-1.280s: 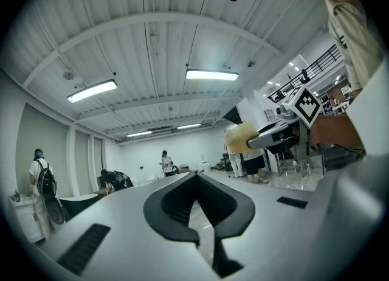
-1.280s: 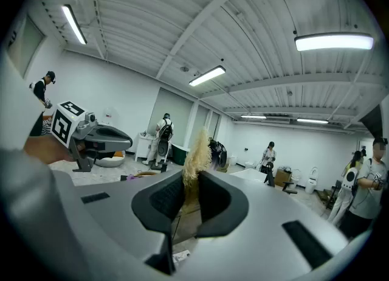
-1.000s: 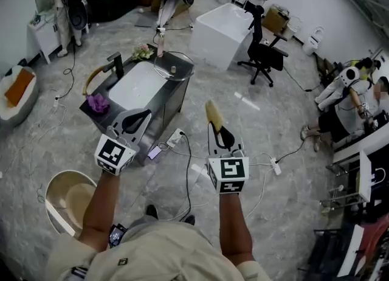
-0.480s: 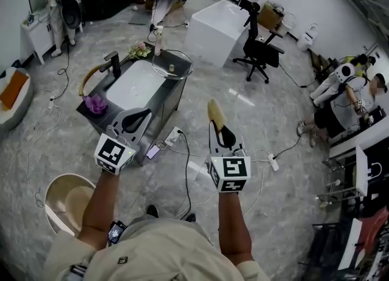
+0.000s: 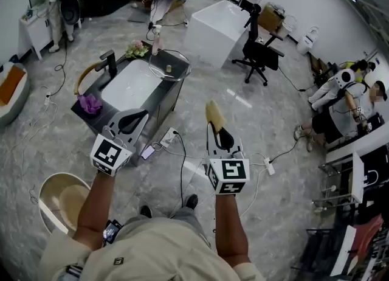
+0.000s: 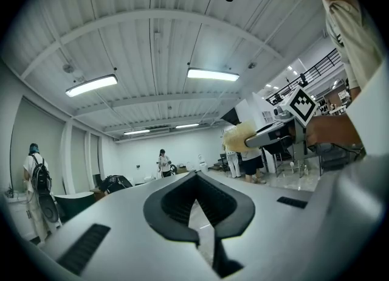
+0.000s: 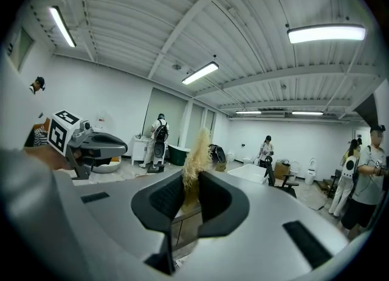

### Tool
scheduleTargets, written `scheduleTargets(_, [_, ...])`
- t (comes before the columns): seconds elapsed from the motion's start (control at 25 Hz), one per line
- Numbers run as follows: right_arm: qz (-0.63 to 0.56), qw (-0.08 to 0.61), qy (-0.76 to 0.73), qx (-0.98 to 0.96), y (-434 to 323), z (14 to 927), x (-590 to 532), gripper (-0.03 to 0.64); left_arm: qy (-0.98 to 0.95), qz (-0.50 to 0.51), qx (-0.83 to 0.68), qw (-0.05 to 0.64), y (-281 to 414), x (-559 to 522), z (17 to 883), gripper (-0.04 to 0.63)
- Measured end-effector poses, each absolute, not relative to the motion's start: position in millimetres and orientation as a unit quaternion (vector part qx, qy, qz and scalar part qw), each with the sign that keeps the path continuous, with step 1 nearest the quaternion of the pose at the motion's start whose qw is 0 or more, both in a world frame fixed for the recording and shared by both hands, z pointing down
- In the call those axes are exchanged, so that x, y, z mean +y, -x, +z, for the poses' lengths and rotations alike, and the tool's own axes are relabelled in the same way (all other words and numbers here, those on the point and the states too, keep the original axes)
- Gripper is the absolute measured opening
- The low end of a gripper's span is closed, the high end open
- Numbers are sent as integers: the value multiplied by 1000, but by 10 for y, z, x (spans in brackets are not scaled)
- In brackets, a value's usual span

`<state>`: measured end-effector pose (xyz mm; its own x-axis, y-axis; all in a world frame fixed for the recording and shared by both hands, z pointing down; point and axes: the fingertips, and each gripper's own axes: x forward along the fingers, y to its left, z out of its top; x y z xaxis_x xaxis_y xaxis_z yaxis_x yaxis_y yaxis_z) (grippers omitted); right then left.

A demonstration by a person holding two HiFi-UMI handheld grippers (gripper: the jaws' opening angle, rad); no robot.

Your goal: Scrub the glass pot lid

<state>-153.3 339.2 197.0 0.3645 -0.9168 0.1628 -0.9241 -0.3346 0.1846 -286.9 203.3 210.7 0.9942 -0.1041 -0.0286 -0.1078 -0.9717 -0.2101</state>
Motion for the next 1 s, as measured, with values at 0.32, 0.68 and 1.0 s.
scheduleTargets(0.32, [21,111,-783,-611,947,2065,3176,51,988,-17,116,99,2483,1976,2202,14])
scheduleTargets(0.68, [25,89,-751,-654,11,1983,3113,51,977,-42,182,99,1698,2151,2180,14])
scheduleTargets(1.0, [27,79,-727,-682,-541,1949,3097,51,971,-73,192,125,1135,2332,2236,14])
